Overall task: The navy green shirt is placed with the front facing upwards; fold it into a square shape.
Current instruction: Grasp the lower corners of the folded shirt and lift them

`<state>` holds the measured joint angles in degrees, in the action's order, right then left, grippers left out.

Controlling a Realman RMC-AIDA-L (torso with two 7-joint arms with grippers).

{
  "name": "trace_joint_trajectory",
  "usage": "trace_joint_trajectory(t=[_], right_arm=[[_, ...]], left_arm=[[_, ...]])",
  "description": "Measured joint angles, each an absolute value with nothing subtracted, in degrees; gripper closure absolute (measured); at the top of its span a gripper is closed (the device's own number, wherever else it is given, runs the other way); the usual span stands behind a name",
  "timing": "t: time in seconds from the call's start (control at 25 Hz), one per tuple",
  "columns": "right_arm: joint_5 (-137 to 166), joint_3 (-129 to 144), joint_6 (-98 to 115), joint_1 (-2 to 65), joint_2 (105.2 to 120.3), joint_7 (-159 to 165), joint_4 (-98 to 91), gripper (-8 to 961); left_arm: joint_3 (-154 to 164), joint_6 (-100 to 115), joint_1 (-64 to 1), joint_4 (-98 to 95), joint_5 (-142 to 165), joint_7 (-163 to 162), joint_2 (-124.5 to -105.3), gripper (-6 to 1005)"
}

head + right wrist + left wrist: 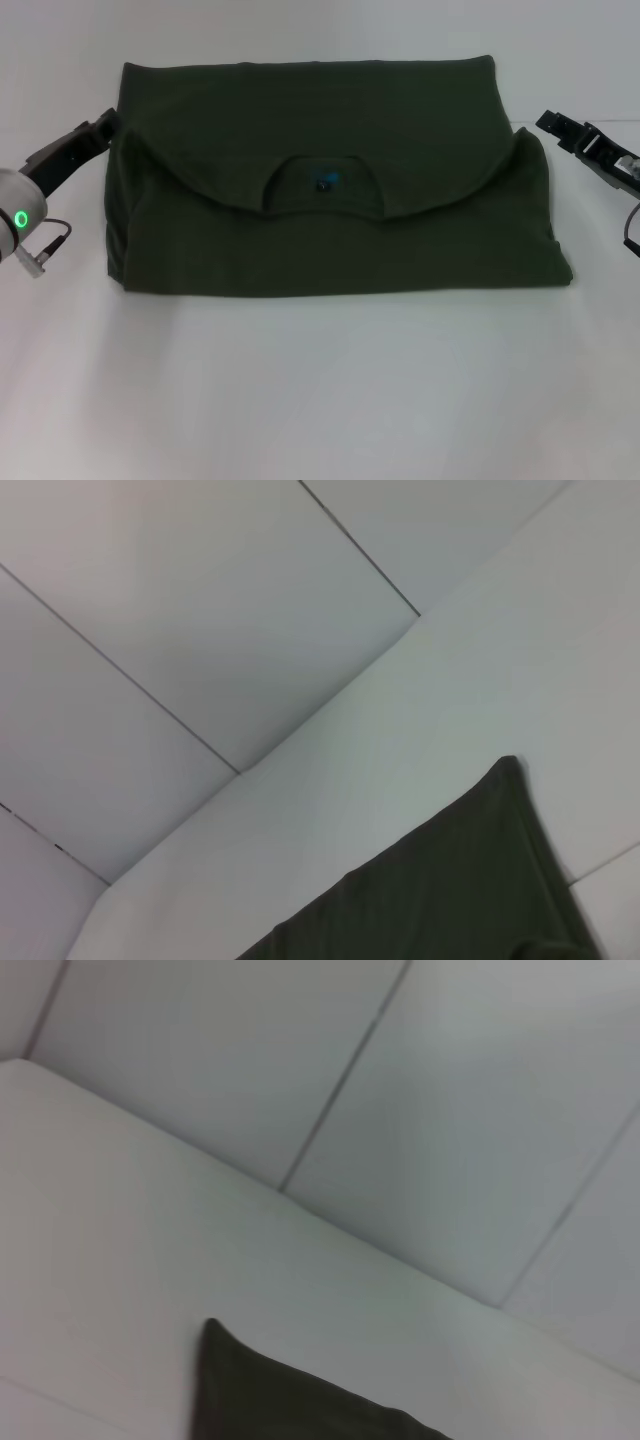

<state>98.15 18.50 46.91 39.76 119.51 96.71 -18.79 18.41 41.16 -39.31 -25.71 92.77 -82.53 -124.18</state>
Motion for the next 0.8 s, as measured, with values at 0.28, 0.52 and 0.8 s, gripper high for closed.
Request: trace_joint_trajectory(t=[0.28,0.52,0.8], right_arm=[[98.8,20.6,53.4,37.2,116.74,99.7,-19.2,271],[103.3,30.6,62.9,33.0,111.52,115.3,-23.6,144],[107.7,32.6,68.3,29.7,110.03,121.7,-27.9,23]], left_arm=[[22.7,52.5,-34.6,-28.8,98.4,-97.3,-121.57,564],[23.7,68.4,-31.5,-38.3,117.0,-118.3,-118.99,359],[23.1,74.2,-32.0,-44.8,133.1,-127.1,-117.25,363]])
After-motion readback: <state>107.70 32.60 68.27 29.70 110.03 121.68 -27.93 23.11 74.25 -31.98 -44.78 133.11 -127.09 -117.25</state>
